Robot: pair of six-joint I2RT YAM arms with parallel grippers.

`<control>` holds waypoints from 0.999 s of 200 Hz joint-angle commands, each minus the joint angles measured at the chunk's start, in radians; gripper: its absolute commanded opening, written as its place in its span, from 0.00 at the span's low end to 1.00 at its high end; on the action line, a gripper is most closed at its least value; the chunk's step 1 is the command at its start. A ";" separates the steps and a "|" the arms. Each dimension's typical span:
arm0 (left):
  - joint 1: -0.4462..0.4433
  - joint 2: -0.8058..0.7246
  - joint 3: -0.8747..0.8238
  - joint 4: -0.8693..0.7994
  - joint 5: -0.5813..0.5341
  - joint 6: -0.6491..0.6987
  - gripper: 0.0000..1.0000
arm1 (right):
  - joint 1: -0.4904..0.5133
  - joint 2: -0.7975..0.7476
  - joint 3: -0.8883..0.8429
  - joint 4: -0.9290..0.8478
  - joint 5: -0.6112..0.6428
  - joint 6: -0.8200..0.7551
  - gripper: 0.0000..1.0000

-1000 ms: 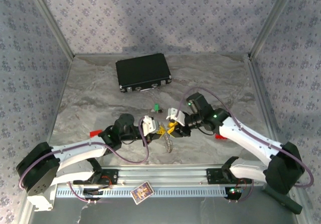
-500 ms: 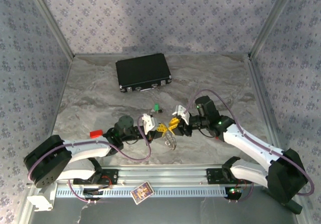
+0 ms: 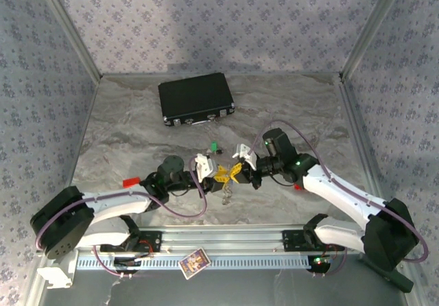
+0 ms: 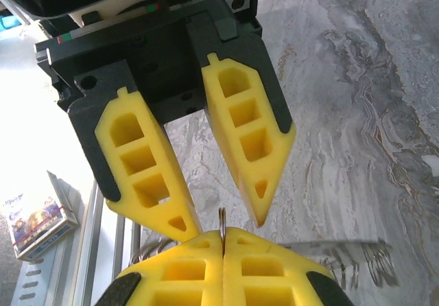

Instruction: Put the keys on the keyring

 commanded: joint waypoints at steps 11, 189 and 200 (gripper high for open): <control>-0.005 -0.060 0.071 -0.205 0.041 0.104 0.26 | 0.039 0.032 0.126 -0.201 0.063 -0.129 0.00; -0.002 -0.084 0.017 -0.059 0.078 0.056 0.00 | 0.005 -0.014 -0.014 0.020 -0.034 0.002 0.33; -0.002 -0.082 0.009 -0.047 0.078 0.050 0.00 | 0.007 -0.010 -0.017 0.030 -0.036 0.006 0.31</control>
